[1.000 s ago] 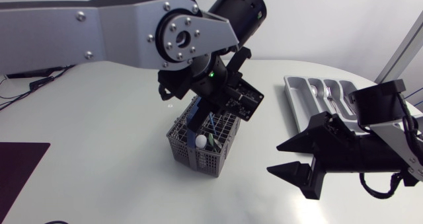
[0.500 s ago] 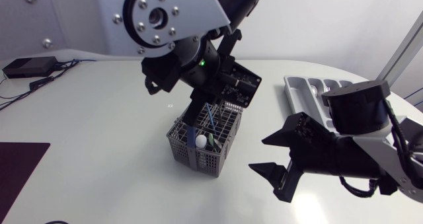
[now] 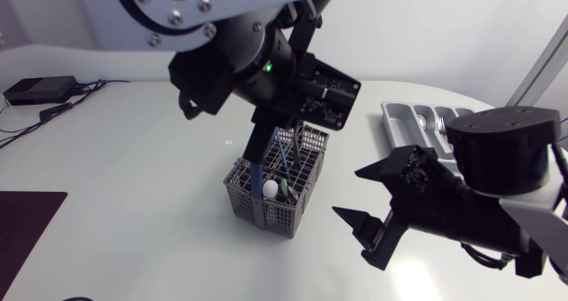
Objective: Unload the cutlery basket into the drawer organizer.
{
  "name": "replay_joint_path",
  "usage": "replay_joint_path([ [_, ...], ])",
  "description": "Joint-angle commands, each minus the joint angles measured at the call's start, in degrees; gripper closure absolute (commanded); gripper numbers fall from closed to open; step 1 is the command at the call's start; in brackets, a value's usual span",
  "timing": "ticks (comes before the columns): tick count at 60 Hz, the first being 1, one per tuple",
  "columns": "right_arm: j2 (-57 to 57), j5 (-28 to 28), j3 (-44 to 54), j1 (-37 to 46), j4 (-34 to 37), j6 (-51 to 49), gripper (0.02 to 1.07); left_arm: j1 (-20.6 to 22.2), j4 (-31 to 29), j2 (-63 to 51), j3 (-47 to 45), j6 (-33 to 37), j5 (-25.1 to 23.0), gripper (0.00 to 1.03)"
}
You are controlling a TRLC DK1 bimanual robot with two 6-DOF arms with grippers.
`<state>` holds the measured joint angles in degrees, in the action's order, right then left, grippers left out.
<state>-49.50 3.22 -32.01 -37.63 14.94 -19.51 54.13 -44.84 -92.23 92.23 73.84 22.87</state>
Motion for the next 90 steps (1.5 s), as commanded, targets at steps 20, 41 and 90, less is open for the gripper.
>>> replay_joint_path([
  [20,9.15,-2.43,0.98,-0.96,-0.44,0.26,0.15,2.21,-4.91,3.19,10.96,-13.9,0.33,1.0],
  [41,14.16,-9.73,0.54,-2.89,-3.86,-3.08,0.16,0.89,-18.27,-4.28,25.64,-42.55,-9.6,1.0],
  [90,4.32,-16.32,3.8,-5.09,-17.93,-9.5,0.62,-4.82,-21.25,-14.21,27.83,-54.16,-26.65,1.0],
])
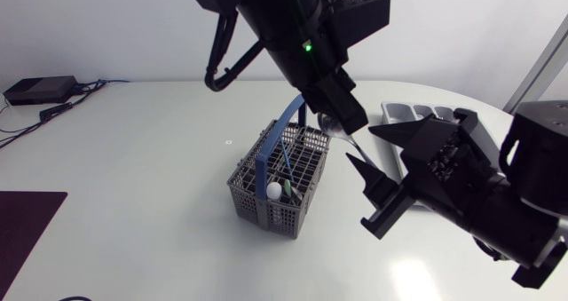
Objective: Unload the cutlery basket into the drawer organizer.
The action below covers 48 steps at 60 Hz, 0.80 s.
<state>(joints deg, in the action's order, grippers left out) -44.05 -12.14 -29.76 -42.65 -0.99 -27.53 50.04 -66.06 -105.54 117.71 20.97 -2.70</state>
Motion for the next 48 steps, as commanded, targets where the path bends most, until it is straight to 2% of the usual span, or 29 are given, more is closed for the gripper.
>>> replay_joint_path([
  [1,-1.3,-1.04,1.55,-0.06,-2.26,-1.56,0.63,-0.73,-0.03,-0.99,2.35,-1.28,-1.08,1.0],
  [8,-2.62,-1.31,1.9,0.03,-3.4,-1.83,0.66,-0.91,-0.03,-1.16,2.08,-1.28,-1.08,1.0],
  [18,-3.58,-1.48,2.6,0.03,-4.1,-1.91,0.79,-1.0,-0.03,-1.43,2.08,-1.28,-1.34,1.0],
  [26,-3.76,-1.83,2.86,0.03,-4.72,-1.91,0.8,-1.17,-0.03,-1.51,1.82,-1.2,-1.52,1.0],
  [34,-4.2,-2.18,2.86,-0.15,-5.07,-1.91,0.88,-1.17,-0.03,-1.6,1.82,-1.2,-1.96,1.0],
  [40,-4.29,-2.45,2.78,-0.24,-5.16,-1.91,0.89,-1.26,-0.03,-1.69,1.56,-1.2,-2.05,1.0],
  [44,-4.55,-2.62,2.69,-0.32,-5.16,-1.91,0.94,-1.26,-0.03,-1.69,1.38,-1.11,-2.13,1.0],
  [48,-4.81,-2.62,2.69,-0.41,-5.07,-2.0,0.96,-1.26,-0.03,-1.69,1.29,-1.11,-2.31,1.0],
])
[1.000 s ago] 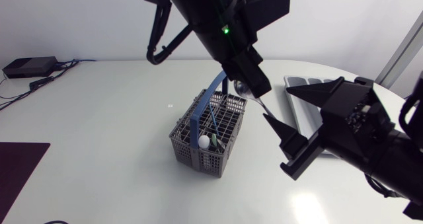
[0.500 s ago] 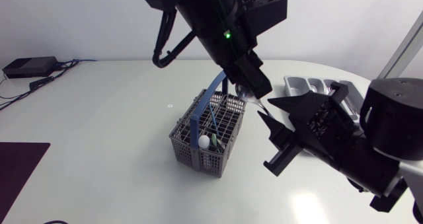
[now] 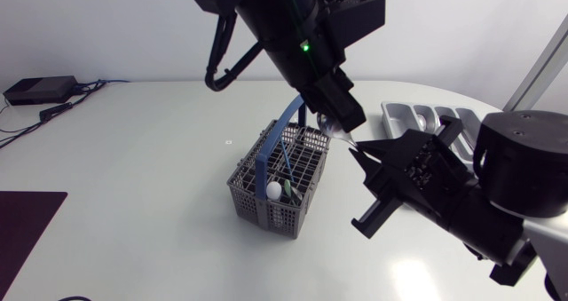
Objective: Unload the cutlery basket into the drawer organizer.
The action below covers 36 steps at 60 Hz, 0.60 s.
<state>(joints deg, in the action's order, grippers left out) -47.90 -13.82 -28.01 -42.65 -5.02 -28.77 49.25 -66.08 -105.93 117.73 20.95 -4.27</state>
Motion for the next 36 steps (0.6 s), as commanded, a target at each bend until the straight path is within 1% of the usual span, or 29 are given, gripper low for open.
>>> replay_joint_path([
  [1,-1.06,-0.94,0.94,-0.5,-0.96,-0.76,0.96,-0.48,-0.01,-1.3,1.18,-1.09,-0.74,1.0],
  [18,-0.79,-0.94,0.85,-0.76,0.45,-0.84,0.99,0.05,0.08,-1.3,1.01,-0.91,-0.82,1.0],
  [21,-0.62,-0.94,0.76,-0.76,0.71,-0.84,0.99,0.05,0.25,-1.3,1.1,-1.09,-0.82,0.98],
  [23,-0.62,-0.94,0.68,-0.76,0.89,-0.84,0.99,0.05,0.25,-1.3,1.18,-1.17,-0.82,0.95],
  [25,-0.62,-0.85,0.68,-0.85,1.24,-0.84,1.0,0.05,0.34,-1.3,1.18,-1.17,-0.82,0.88],
  [26,-0.62,-0.85,0.59,-0.76,1.41,-0.84,1.0,0.05,0.34,-1.3,1.27,-1.17,-0.82,0.81],
  [27,-0.62,-0.77,0.68,-0.76,1.5,-0.84,1.0,0.05,0.34,-1.3,1.54,-1.17,-0.82,0.72],
  [29,-0.44,-0.68,0.68,-0.76,1.76,-0.84,1.0,-0.04,0.43,-1.3,1.8,-1.17,-0.82,0.63],
  [31,-0.35,-0.68,0.68,-0.76,1.94,-0.84,1.0,-0.21,0.61,-1.3,2.33,-1.26,-0.82,0.48],
  [33,-0.18,-0.68,0.76,-0.76,2.2,-0.84,1.0,-0.48,1.05,-1.3,2.94,-1.35,-0.82,0.38],
  [34,-0.18,-0.68,0.76,-0.76,2.29,-0.84,1.0,-0.56,1.22,-1.3,3.12,-1.44,-0.82,0.34],
  [35,0.0,-0.68,0.85,-0.76,2.47,-0.76,1.0,-0.83,1.75,-1.47,3.82,-1.61,-0.82,0.21],
  [36,0.09,-0.68,0.85,-0.76,2.64,-0.76,1.0,-0.83,1.84,-1.65,4.17,-1.7,-0.82,0.18],
])
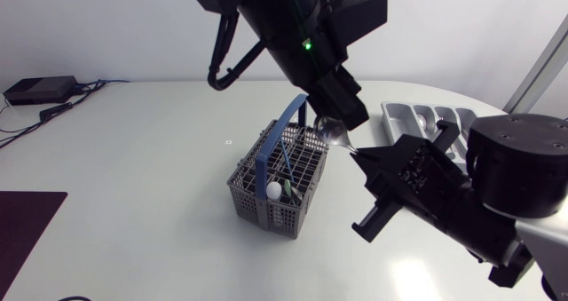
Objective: Unload the cutlery basket into the drawer organizer.
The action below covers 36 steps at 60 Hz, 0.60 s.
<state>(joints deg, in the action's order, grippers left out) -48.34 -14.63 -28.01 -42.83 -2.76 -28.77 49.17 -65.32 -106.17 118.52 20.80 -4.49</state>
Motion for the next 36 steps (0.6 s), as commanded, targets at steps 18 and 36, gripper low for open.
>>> replay_joint_path([
  [18,2.99,2.86,1.73,5.21,4.96,-0.67,1.0,-4.96,2.74,-1.58,9.45,-3.66,-0.69,0.05],
  [36,-5.63,20.87,-3.46,34.65,5.84,-1.9,1.0,-9.79,7.84,4.83,-0.48,2.23,-1.05,0.05],
])
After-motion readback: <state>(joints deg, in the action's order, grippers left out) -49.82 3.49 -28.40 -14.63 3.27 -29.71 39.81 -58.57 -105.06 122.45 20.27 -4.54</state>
